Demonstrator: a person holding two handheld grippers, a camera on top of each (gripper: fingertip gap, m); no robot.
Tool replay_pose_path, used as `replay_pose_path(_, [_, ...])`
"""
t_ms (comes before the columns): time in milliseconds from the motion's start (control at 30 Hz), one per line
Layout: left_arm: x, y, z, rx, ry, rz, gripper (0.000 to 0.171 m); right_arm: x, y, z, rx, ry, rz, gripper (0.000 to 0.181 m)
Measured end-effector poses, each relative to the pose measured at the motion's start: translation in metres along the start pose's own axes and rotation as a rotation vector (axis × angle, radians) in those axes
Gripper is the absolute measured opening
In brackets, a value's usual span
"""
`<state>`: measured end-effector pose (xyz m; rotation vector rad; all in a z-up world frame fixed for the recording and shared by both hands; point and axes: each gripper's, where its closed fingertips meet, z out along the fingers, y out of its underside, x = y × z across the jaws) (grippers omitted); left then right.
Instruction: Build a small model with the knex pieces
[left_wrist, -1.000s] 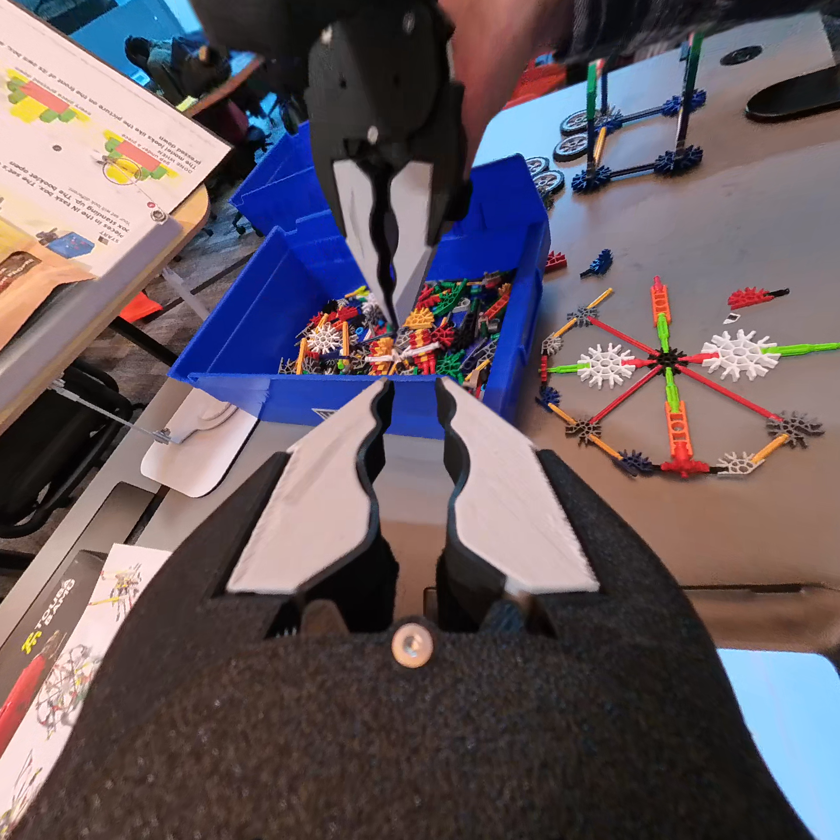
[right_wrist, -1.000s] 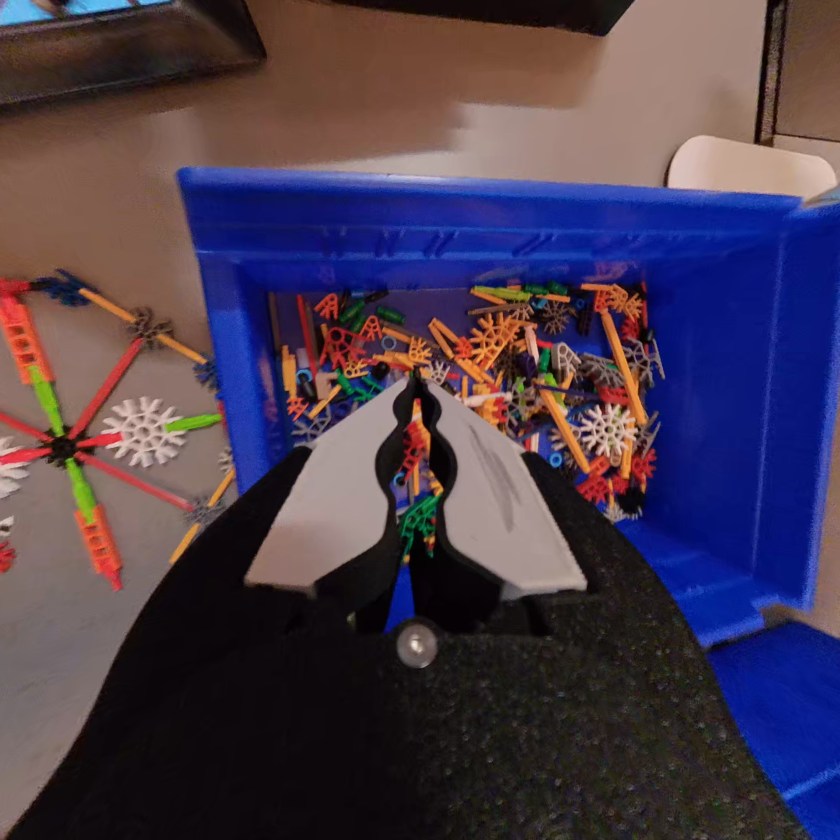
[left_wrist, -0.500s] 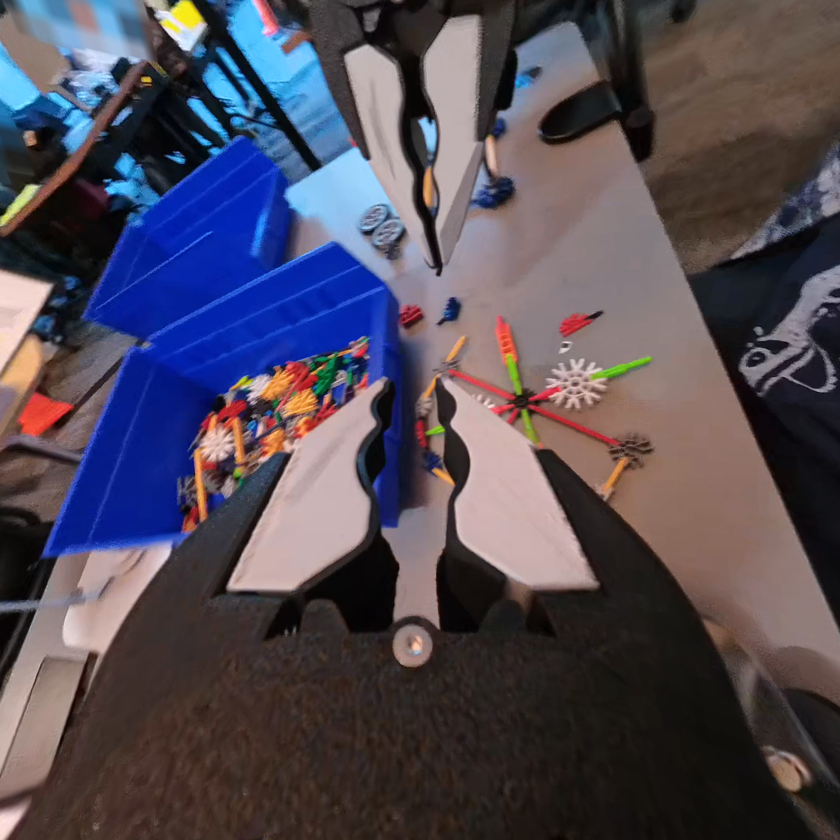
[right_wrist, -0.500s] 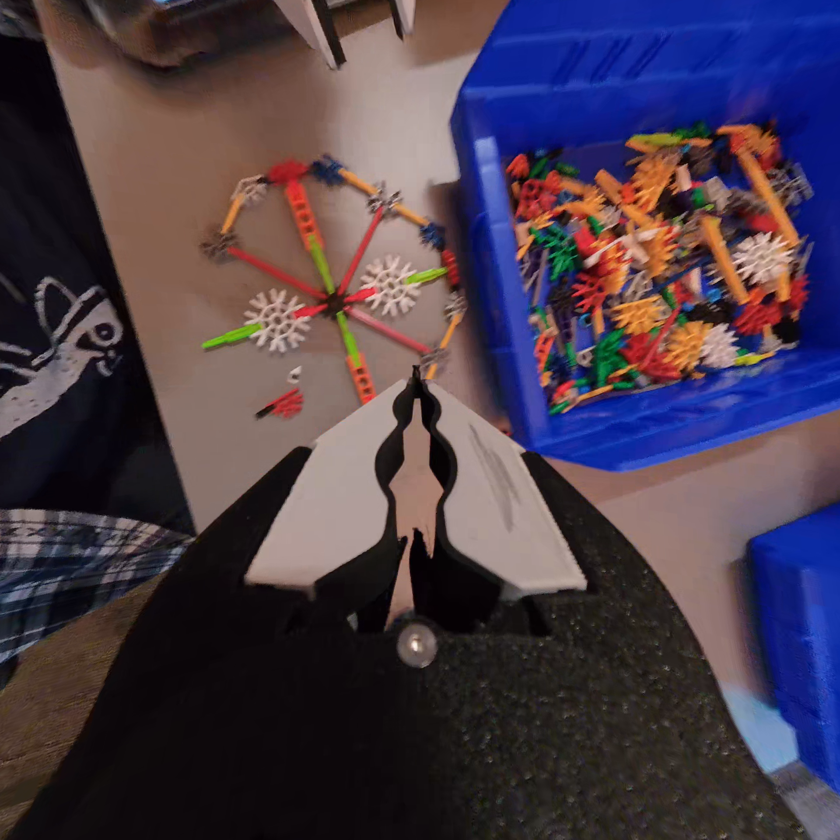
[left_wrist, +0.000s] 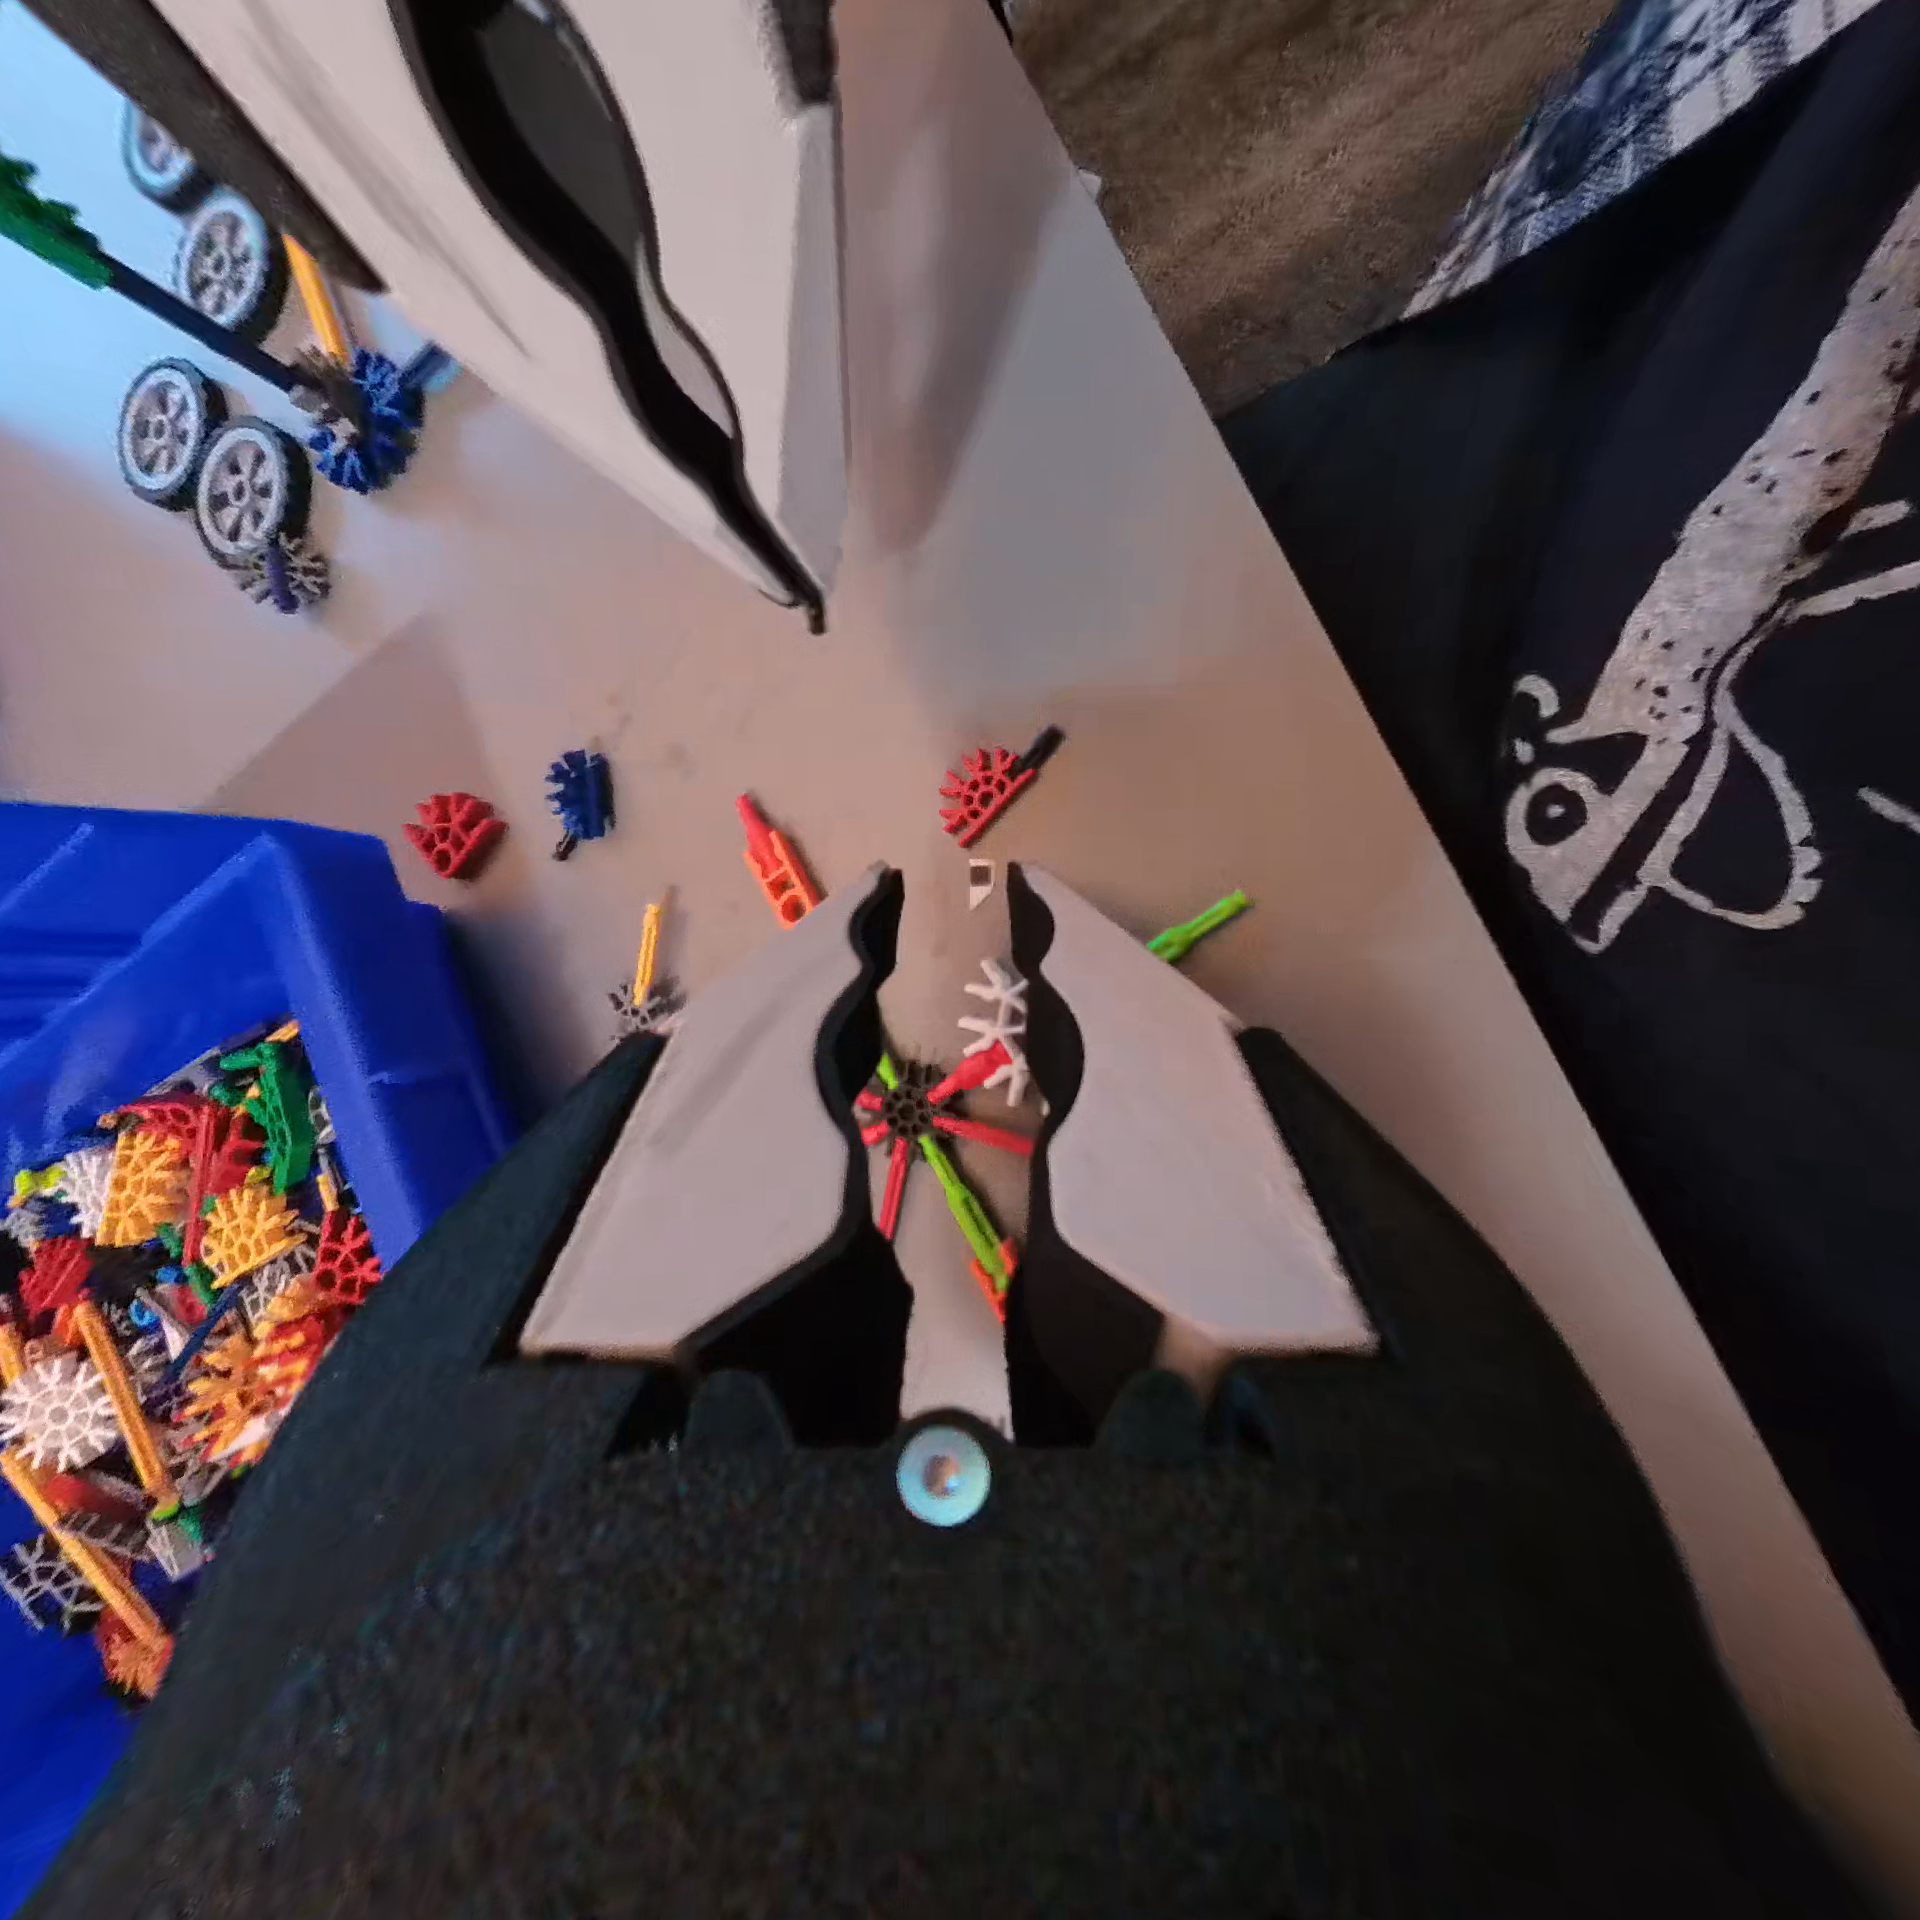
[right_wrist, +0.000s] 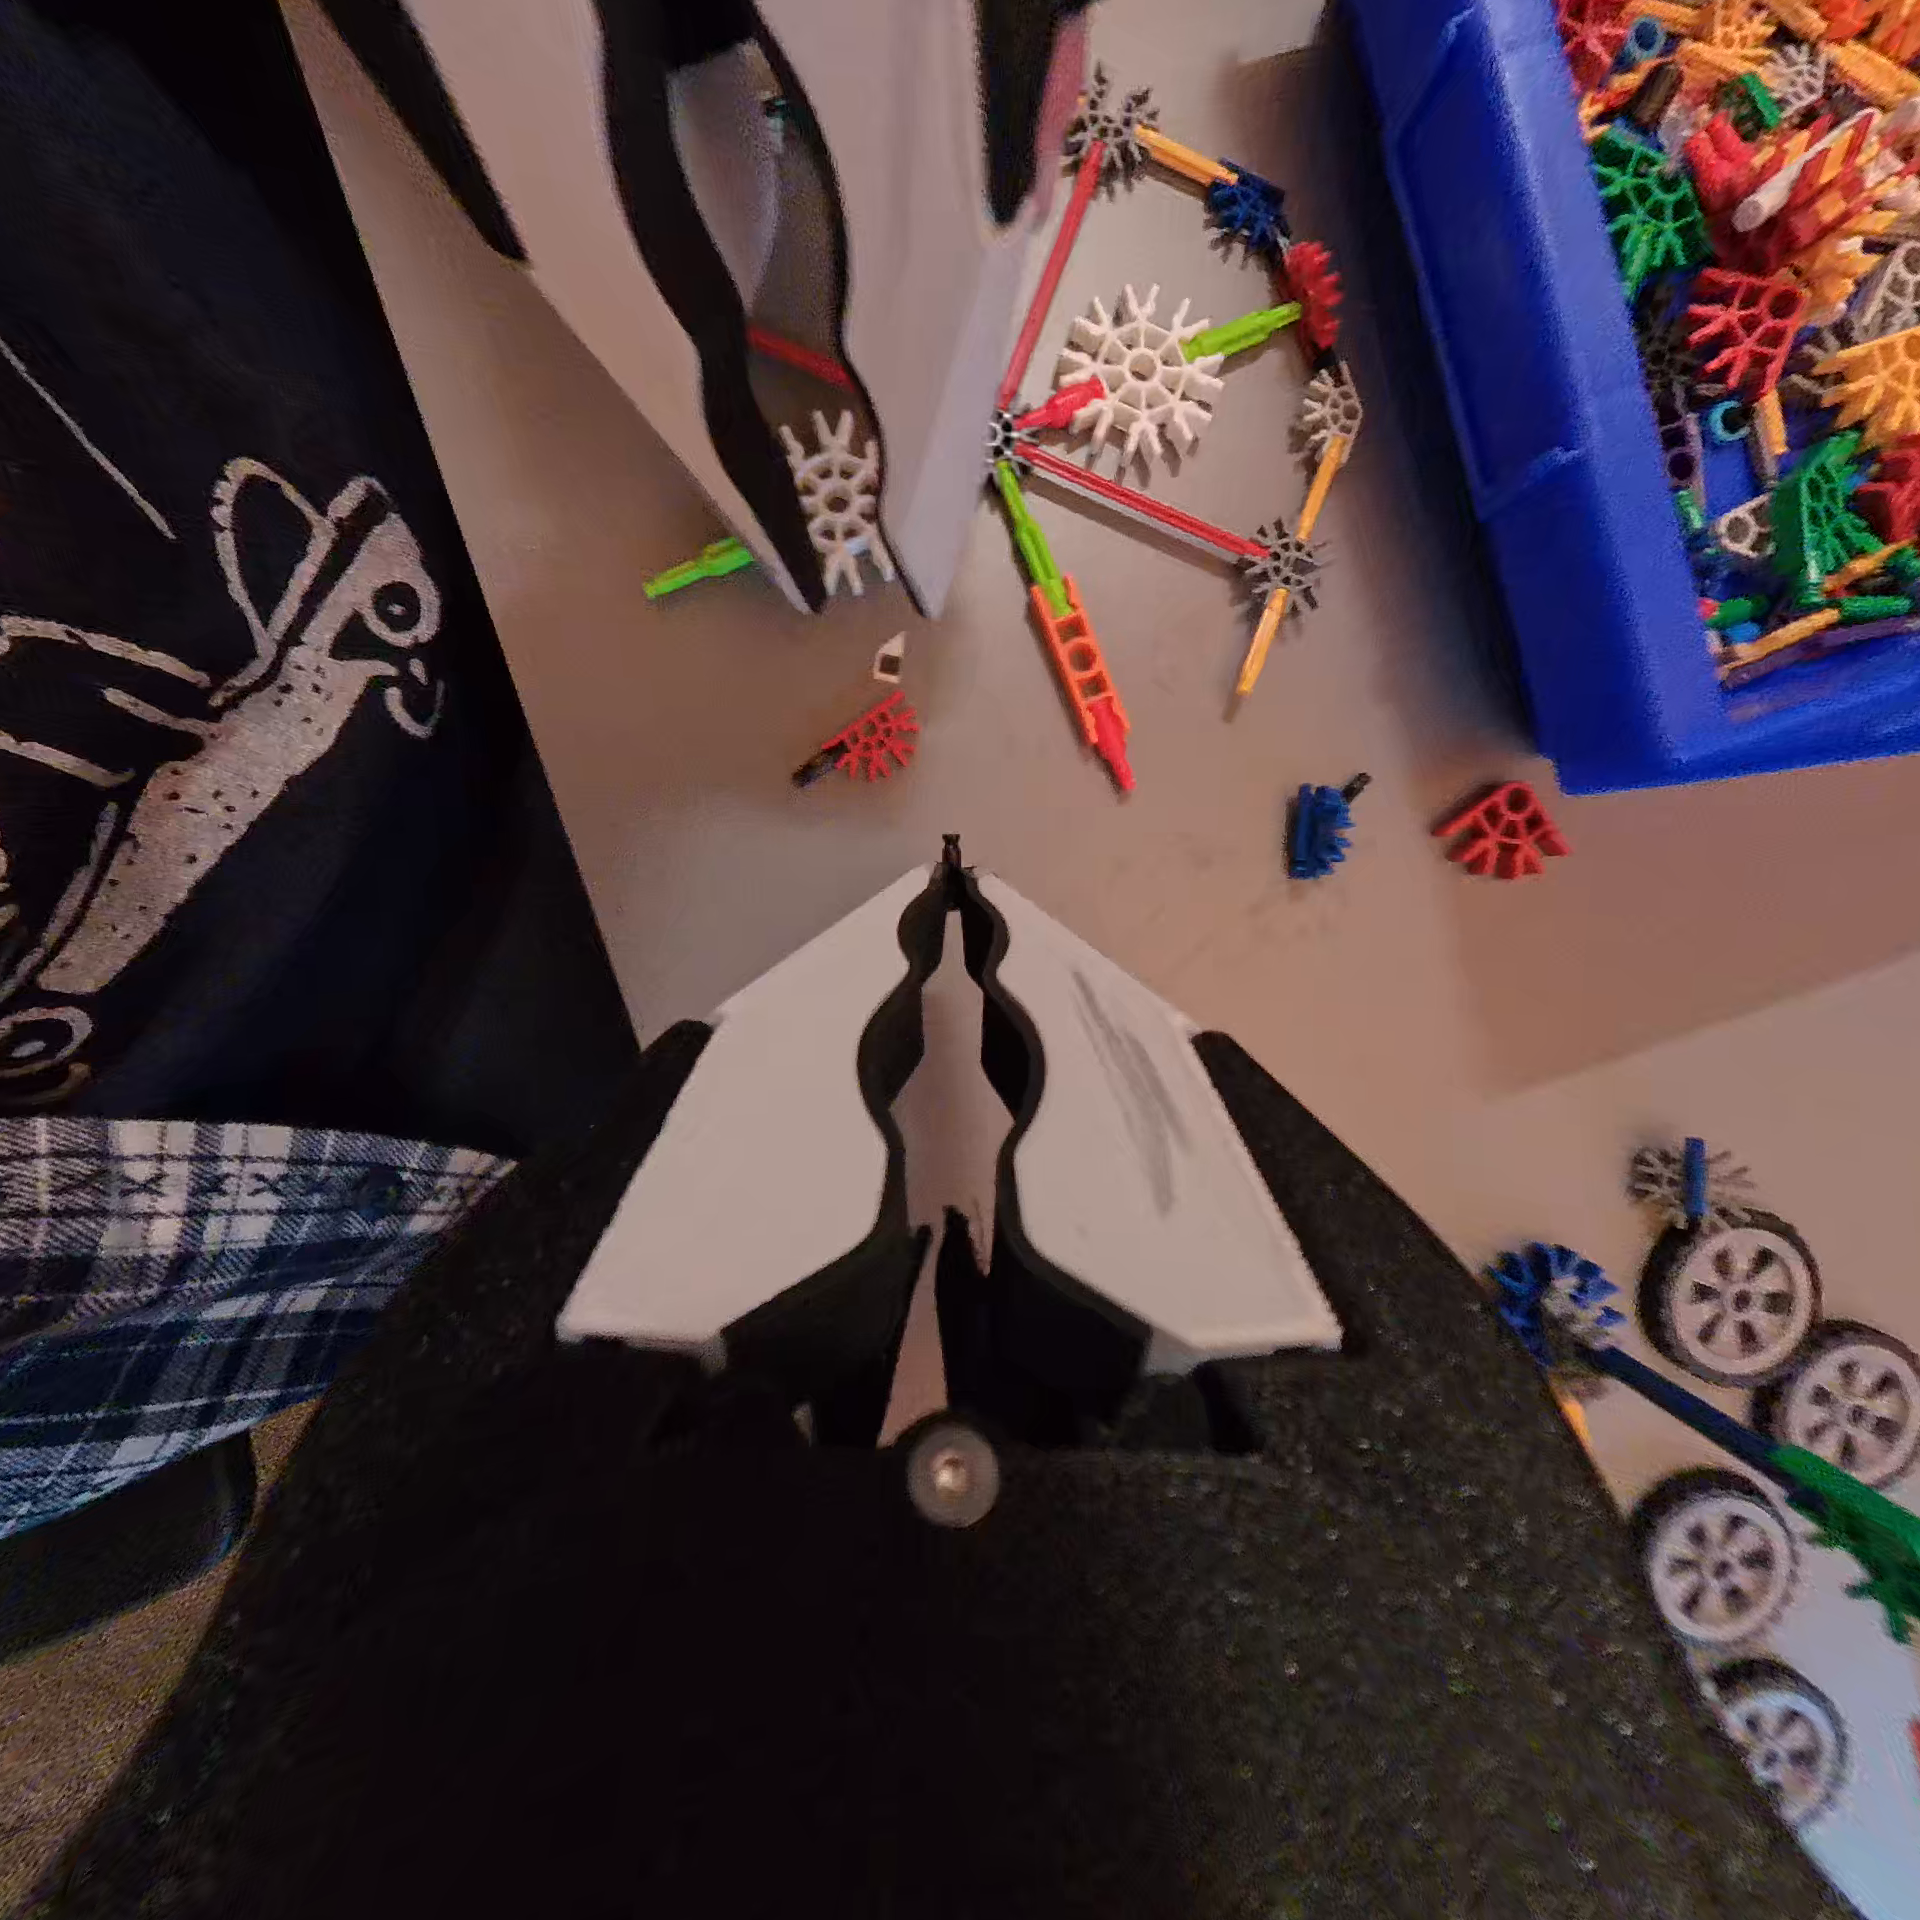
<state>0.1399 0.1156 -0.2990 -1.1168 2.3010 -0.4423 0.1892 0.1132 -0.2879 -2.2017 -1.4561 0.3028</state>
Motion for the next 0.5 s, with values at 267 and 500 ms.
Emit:
replay_pose_path(267, [-0.004,0.0,0.025,-0.021,0.038,-0.025,0.02,-0.026,0.007,0.025,0.042,-0.068,0.022,0.001])
replay_pose_path(500, [-0.013,-0.004,0.034,-0.024,0.012,-0.009,0.02,-0.033,0.0,0.04,0.08,-0.058,0.029,0.001])
